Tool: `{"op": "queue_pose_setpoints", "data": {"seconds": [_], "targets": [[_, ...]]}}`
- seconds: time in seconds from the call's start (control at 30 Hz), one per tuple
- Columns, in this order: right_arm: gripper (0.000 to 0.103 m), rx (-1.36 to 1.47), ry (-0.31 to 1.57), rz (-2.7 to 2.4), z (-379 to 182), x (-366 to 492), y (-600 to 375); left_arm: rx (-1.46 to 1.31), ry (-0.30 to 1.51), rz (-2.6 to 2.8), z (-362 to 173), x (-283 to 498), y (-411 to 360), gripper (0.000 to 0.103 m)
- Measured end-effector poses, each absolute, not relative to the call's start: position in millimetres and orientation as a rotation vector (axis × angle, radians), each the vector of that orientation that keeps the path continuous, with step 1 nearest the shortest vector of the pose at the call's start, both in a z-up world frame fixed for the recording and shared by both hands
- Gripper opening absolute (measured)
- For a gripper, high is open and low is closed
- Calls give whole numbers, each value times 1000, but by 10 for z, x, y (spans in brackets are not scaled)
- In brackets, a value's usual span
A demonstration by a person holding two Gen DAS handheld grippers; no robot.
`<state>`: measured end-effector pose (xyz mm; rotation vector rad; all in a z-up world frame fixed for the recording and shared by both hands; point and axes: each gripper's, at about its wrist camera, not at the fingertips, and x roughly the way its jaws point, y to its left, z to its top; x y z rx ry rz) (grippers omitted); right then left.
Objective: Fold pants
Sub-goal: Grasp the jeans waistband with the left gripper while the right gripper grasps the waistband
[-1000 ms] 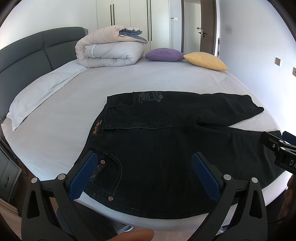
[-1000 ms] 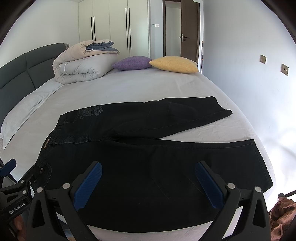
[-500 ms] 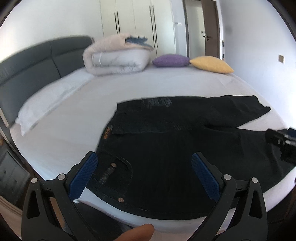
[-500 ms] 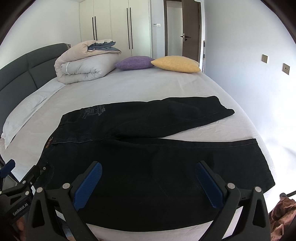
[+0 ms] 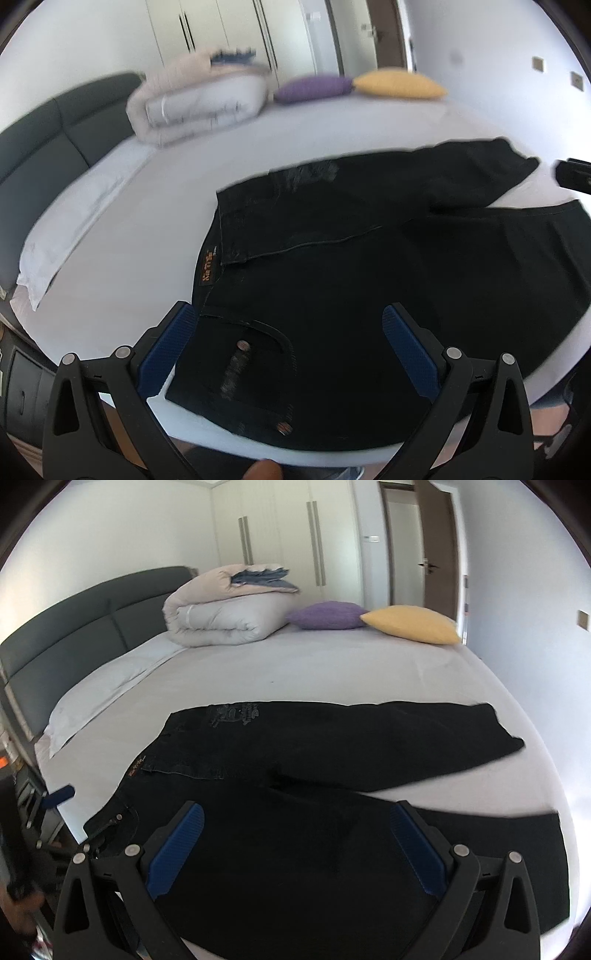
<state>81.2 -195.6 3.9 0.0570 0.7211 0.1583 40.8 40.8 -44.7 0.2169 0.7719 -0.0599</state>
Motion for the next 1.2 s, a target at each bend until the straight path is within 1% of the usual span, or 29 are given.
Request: {"op": "queue_pose_setpoints", "data": {"seconds": [0.07,0.13,0.2,0.27,0.3,0.37,0.43,0.47,0.53,0.6,0.63,0.8,0.87,0.9,0.93,0.97,1.0,1.03,1.13,1.17,1.2], "targets": [[103,30,738,181,-26,923,-1976,177,753,-94,-403,684,540,103],[101,19,767,219,-113,1058,-2035,205,726,-125,-356,1052,619,103],[97,27,793,268,-174,1201,-2107,244,724,-182,-321,1507,650,103],[89,24,817,316,-227,1312,-2164,255,725,-248,-297,1970,720,103],[87,11,826,339,-257,1360,-2186,249,745,-290,-305,2230,771,103],[77,-18,844,387,-325,1418,-2235,240,805,-358,-364,2722,850,101],[73,-26,858,414,-364,1522,-2266,256,838,-385,-424,3149,906,99],[73,-23,863,432,-386,1567,-2295,261,873,-409,-499,3388,932,98],[73,-16,866,458,-425,1673,-2333,255,923,-450,-596,3692,950,86],[73,-19,873,467,-473,1768,-2365,255,971,-485,-757,3921,948,85],[73,-18,875,476,-490,1806,-2369,255,988,-504,-833,4014,934,82],[73,-36,885,522,-556,2027,-2308,330,1094,-571,-1272,4295,853,81],[73,-50,890,530,-579,2096,-2278,301,1112,-581,-1368,4393,898,81],[73,-59,893,536,-587,2142,-2249,285,1112,-584,-1377,4422,928,77],[72,-62,894,543,-591,2174,-2232,270,1110,-586,-1387,4455,950,69],[71,-64,894,552,-594,2204,-2210,251,1118,-593,-1407,4496,973,66],[71,-65,894,559,-595,2243,-2187,244,1126,-598,-1421,4513,982,59],[71,-64,895,566,-595,2292,-2163,242,1133,-597,-1428,4534,986,46],[68,-60,893,574,-579,2420,-2108,247,1147,-612,-1420,4520,970,24],[67,-57,891,575,-570,2466,-2095,272,1141,-613,-1412,4492,942,19],[67,-54,886,575,-549,2532,-2075,303,1128,-611,-1393,4458,923,12]]}}
